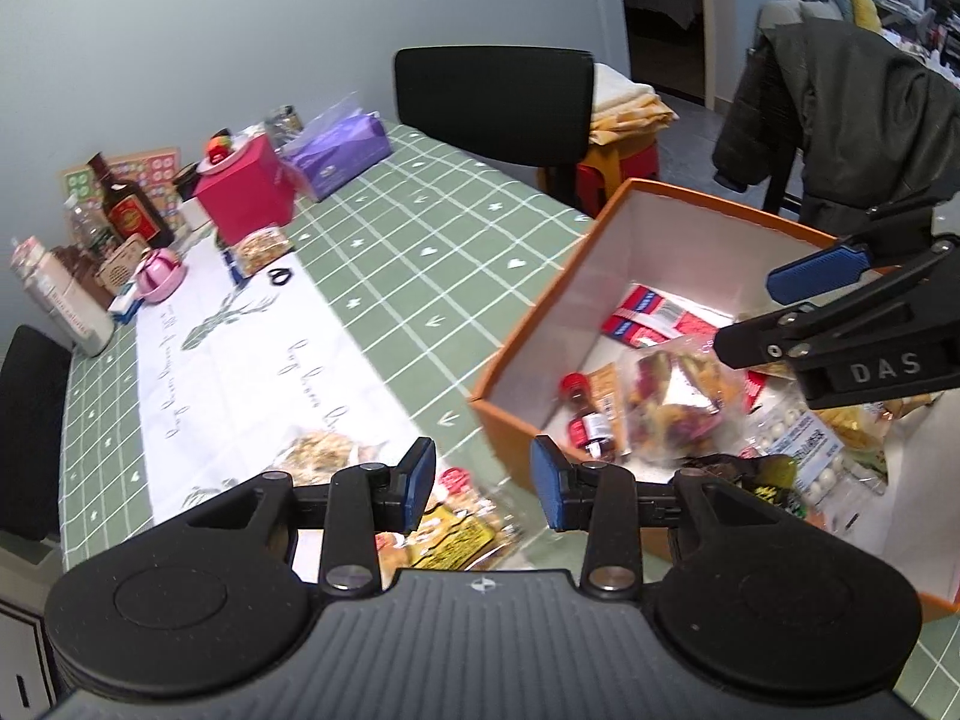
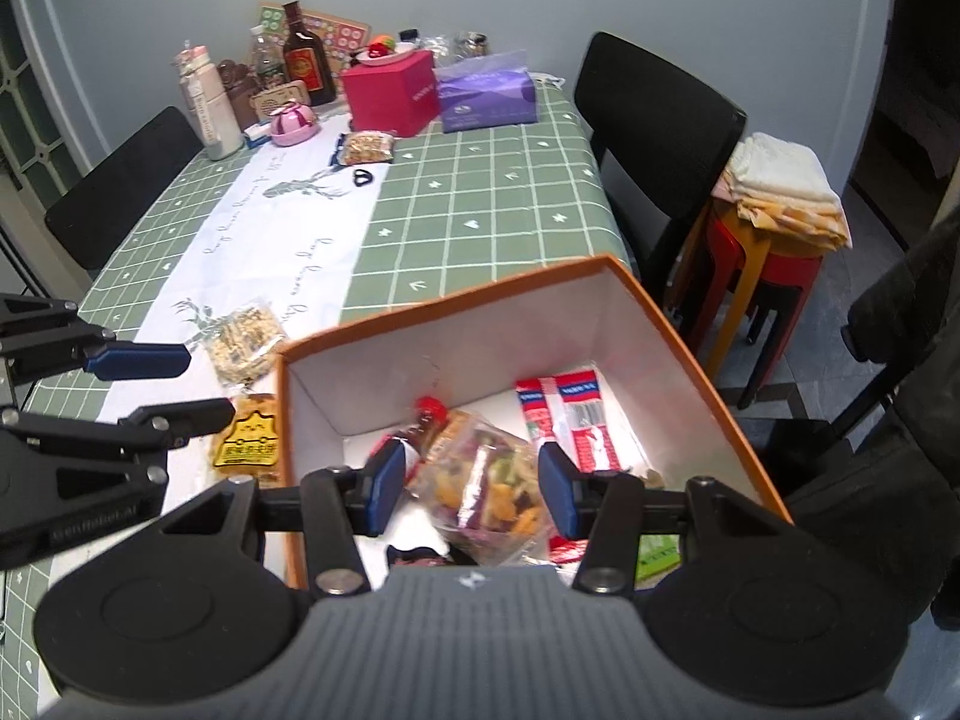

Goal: Organize snacks
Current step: 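Move both grippers back from the box to the snacks on the table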

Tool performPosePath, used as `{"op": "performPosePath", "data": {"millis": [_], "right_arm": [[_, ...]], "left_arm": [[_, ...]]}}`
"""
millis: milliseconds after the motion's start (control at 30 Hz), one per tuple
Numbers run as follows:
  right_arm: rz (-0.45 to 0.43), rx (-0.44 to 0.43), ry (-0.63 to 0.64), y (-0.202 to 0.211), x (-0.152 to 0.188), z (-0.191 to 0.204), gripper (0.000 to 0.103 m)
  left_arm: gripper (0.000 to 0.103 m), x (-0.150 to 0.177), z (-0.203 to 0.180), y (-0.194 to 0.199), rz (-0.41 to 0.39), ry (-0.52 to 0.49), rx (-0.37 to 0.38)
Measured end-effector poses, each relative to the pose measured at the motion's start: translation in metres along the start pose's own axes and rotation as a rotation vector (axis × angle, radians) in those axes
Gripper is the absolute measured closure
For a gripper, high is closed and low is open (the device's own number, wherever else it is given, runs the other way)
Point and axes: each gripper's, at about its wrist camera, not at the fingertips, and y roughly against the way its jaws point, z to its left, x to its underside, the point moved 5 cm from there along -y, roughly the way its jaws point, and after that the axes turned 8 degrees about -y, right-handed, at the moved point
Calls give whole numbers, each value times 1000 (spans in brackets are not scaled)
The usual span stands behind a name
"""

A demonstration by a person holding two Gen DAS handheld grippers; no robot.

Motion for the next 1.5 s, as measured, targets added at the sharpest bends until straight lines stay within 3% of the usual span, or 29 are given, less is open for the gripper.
{"op": "performPosePath", "data": {"millis": [600,900,1167,1267,1500], "right_arm": [[15,-49,184,-9,16,102,55],[31,-82,181,-36,26,140,55],[14,-37,158,-77,39,154,53],[-8,-16,161,-92,45,159,43],[-28,77,252,-137,68,173,37]], "left_arm": [[58,61,71,4,19,119,-27],[57,94,99,-9,37,178,-25],[56,112,116,-19,60,207,-33],[56,117,123,-20,65,217,-35],[53,129,132,-19,76,224,-39]]}}
